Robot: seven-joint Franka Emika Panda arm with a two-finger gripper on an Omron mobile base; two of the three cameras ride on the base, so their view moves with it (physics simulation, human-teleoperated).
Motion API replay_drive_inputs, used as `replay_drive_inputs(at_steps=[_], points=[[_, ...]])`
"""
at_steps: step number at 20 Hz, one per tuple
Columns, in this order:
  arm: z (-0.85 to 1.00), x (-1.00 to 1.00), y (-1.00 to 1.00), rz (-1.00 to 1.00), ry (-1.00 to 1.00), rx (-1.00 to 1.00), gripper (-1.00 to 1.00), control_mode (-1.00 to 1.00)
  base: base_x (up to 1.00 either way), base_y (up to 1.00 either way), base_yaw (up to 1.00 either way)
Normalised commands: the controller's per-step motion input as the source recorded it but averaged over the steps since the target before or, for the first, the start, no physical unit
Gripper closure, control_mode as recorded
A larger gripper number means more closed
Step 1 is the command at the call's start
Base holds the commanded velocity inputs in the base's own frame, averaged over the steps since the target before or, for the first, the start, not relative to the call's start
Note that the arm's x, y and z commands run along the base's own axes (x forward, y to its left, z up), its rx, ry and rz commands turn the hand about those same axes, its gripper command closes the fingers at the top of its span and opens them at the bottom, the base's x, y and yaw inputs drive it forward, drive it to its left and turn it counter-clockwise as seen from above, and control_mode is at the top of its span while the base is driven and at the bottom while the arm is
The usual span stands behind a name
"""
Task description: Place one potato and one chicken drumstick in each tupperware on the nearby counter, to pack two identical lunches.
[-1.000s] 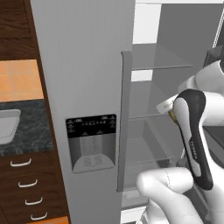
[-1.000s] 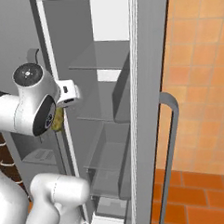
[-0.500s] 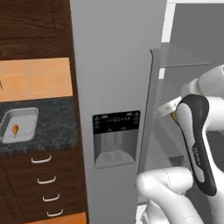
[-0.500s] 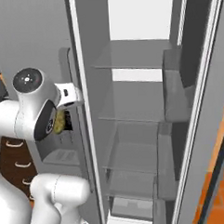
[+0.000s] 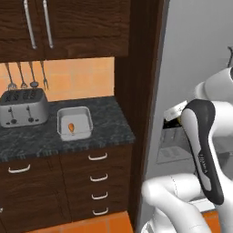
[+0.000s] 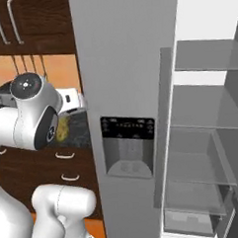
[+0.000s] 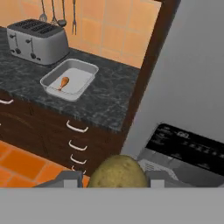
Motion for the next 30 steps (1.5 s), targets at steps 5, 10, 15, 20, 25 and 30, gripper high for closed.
replay_drive_inputs(at_steps=[5, 10, 15, 20, 25, 30], points=[[0.0, 0.0, 0.0, 0.0, 0.0, 0.0, 1.0, 1.0, -0.02, 1.0, -0.21], [0.0, 0.0, 0.0, 0.0, 0.0, 0.0, 1.0, 1.0, -0.02, 1.0, -0.2], [0.0, 0.0, 0.0, 0.0, 0.0, 0.0, 1.0, 1.0, 0.0, 0.82, -0.19], [0.0, 0.0, 0.0, 0.0, 0.0, 0.0, 1.0, 1.0, 0.04, 0.5, -0.17], [0.0, 0.0, 0.0, 0.0, 0.0, 0.0, 1.0, 1.0, 0.6, 0.14, -0.04], [0.0, 0.0, 0.0, 0.0, 0.0, 0.0, 1.0, 1.0, 0.53, 0.01, 0.0]])
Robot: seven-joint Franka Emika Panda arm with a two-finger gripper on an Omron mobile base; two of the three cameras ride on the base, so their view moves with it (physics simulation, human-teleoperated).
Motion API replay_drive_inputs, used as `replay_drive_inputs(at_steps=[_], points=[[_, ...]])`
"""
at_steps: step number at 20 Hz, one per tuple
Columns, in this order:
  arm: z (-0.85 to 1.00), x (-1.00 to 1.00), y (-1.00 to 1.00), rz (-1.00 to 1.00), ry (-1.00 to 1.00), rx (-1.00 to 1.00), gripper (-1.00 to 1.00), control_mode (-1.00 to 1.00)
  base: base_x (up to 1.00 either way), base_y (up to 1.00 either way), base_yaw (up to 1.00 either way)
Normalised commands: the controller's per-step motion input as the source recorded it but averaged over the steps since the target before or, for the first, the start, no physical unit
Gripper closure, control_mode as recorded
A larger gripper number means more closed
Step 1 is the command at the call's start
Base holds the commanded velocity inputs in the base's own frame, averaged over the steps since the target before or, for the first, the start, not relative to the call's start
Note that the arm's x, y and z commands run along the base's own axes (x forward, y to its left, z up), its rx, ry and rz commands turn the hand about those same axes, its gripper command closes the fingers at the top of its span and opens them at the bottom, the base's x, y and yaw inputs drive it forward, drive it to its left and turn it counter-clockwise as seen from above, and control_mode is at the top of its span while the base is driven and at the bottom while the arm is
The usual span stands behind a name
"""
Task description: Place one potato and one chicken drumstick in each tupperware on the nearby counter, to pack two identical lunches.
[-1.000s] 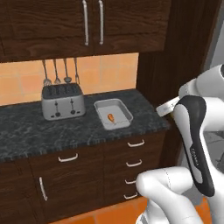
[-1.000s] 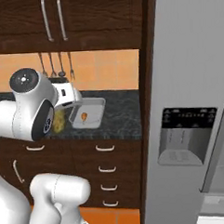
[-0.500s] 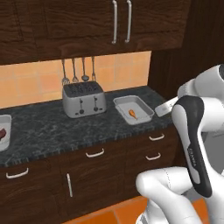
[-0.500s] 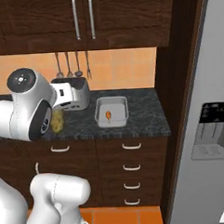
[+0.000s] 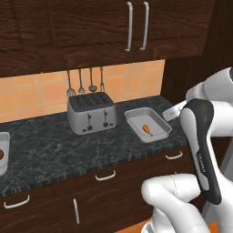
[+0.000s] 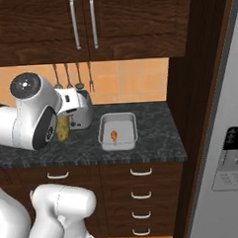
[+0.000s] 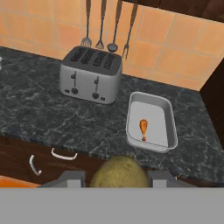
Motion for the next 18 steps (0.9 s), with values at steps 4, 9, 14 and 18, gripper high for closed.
replay_drive_inputs(at_steps=[4, 9, 14, 18], points=[[0.0, 0.17, -0.04, 0.0, -0.03, -0.05, 1.0, -1.0, 0.2, 0.0, 0.0], [-0.14, 0.85, -0.5, 0.05, 0.06, 0.01, 1.0, -1.0, 0.0, 0.0, 0.0], [-0.36, 1.0, -0.37, 0.01, 0.1, -0.01, 1.0, -1.0, 0.0, 0.0, 0.0], [-0.4, 1.0, -0.09, 0.0, 0.07, -0.05, 1.0, -1.0, 0.0, 0.0, 0.0]])
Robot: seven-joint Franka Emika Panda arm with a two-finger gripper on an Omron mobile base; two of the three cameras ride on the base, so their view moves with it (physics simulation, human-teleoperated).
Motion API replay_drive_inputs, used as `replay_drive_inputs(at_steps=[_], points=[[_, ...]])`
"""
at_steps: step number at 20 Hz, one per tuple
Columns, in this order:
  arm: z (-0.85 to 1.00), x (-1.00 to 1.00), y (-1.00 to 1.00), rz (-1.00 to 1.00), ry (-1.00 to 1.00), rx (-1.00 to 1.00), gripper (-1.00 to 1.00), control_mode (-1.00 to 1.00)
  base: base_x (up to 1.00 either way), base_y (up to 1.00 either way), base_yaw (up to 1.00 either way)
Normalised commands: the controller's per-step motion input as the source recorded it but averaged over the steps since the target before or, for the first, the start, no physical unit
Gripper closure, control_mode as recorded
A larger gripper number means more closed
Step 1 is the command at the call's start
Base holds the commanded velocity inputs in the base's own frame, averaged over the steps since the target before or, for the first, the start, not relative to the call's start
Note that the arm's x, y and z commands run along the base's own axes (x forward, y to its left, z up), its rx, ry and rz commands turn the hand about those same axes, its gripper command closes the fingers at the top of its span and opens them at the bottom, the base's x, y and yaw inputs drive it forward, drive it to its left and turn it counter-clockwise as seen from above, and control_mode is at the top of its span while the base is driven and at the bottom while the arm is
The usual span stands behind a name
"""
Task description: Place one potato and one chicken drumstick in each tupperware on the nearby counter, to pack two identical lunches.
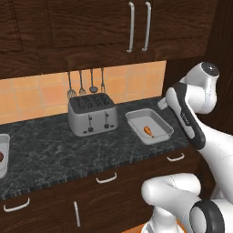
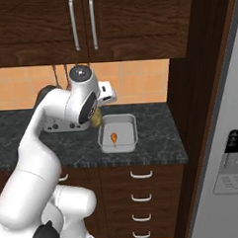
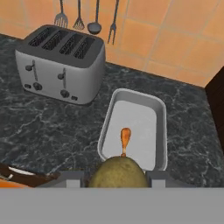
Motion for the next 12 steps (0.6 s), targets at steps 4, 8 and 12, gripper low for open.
replay_drive_inputs(at_steps=[4, 8, 12], points=[[-0.42, 1.0, -0.07, 0.0, 0.09, -0.02, 1.0, -1.0, 0.0, 0.0, 0.0], [-0.44, 0.87, 0.0, 0.02, 0.03, -0.07, 1.0, -1.0, 0.0, 0.0, 0.0], [-0.41, 0.67, -0.06, 0.05, 0.01, -0.03, 1.0, -1.0, 0.0, 0.0, 0.0]])
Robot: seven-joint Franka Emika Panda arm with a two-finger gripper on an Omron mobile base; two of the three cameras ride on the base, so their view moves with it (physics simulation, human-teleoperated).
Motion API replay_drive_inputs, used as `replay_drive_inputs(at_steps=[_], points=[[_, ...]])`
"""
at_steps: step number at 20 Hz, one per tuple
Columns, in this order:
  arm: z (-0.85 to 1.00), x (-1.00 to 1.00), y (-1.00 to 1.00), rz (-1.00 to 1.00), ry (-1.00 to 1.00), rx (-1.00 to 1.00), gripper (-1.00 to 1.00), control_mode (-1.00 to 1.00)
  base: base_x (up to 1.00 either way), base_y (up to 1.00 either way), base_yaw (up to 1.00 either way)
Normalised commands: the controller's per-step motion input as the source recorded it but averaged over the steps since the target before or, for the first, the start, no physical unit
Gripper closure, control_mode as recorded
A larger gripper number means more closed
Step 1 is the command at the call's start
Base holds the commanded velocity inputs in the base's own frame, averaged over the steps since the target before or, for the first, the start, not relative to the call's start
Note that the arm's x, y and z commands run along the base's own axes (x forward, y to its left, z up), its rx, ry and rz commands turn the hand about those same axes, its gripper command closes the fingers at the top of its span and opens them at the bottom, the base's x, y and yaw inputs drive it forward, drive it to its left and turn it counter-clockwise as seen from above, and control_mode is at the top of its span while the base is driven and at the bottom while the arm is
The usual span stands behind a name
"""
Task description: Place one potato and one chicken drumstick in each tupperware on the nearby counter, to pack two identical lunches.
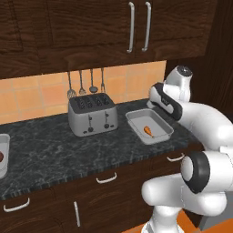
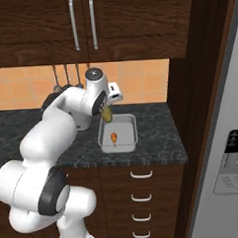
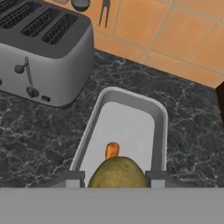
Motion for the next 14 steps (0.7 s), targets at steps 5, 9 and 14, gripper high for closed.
replay_drive_inputs(at_steps=[5, 9, 14], points=[[-0.37, 0.53, -0.16, 0.05, 0.0, 0.0, 1.0, -1.0, 0.0, 0.0, 0.0], [-0.55, 0.53, -0.06, 0.03, 0.05, 0.0, 1.0, -1.0, 0.0, 0.0, 0.0], [-0.7, 0.52, 0.0, 0.0, 0.11, 0.0, 1.0, -1.0, 0.0, 0.0, 0.0]])
